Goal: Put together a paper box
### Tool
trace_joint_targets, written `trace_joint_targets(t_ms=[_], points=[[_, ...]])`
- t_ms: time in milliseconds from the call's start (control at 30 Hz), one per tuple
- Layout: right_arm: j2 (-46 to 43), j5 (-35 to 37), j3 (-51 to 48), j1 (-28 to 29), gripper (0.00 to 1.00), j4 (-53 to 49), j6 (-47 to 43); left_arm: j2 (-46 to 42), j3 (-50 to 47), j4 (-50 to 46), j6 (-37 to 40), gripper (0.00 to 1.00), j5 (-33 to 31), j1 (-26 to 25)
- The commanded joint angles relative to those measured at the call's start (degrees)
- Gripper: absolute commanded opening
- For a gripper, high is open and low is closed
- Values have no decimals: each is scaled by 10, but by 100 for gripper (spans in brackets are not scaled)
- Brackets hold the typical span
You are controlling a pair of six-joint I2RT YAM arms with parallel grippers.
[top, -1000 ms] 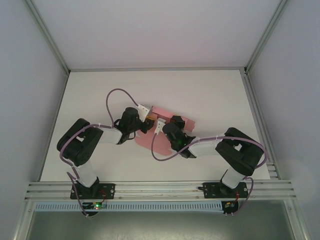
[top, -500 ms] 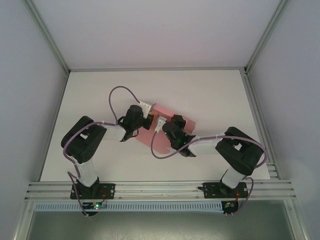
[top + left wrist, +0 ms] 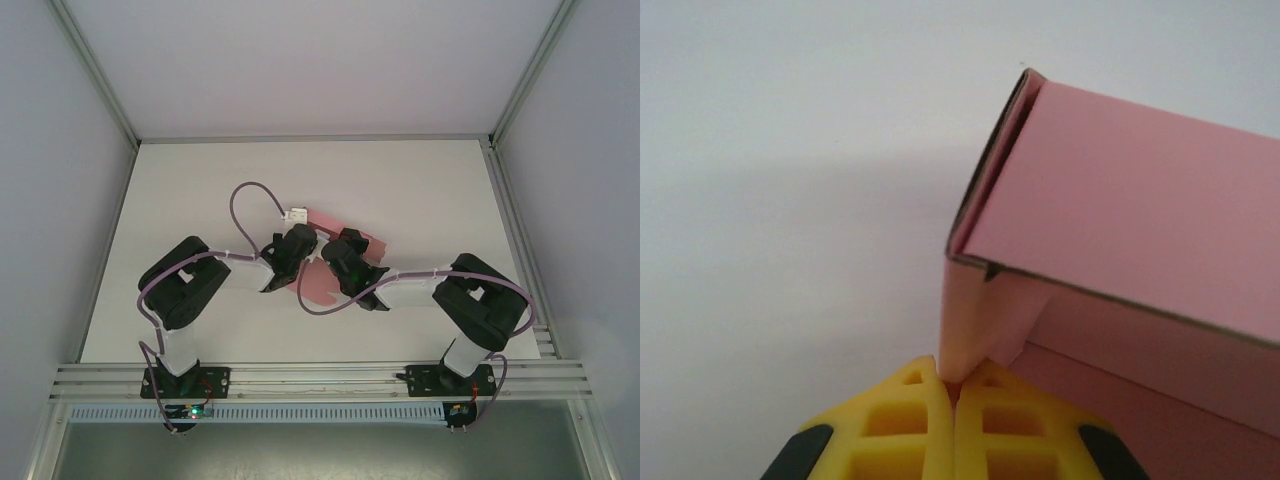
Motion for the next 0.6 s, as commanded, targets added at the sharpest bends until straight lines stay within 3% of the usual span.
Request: trace_joint_targets(t_ms=[0,133,233,300,367,567], points=[[22,-166,-23,34,0,-126,37,10,40,-14,-60,0,-83,-2],[16,-172,-27,29,0,-137,42,17,-4,102,-2,0,46,4],[8,-186,-28,23,0,-145,47,18,-22,128,18,0,121,21],[6,-190,-28,21,0,-152,46,15,-48,171,29,0,204,41],[6,-191,-26,20,0,-153,45,7,-64,194,25,11,262,63],[1,-212,-22,17,0,-163,43,-17,-62,175,69,22,309,85]])
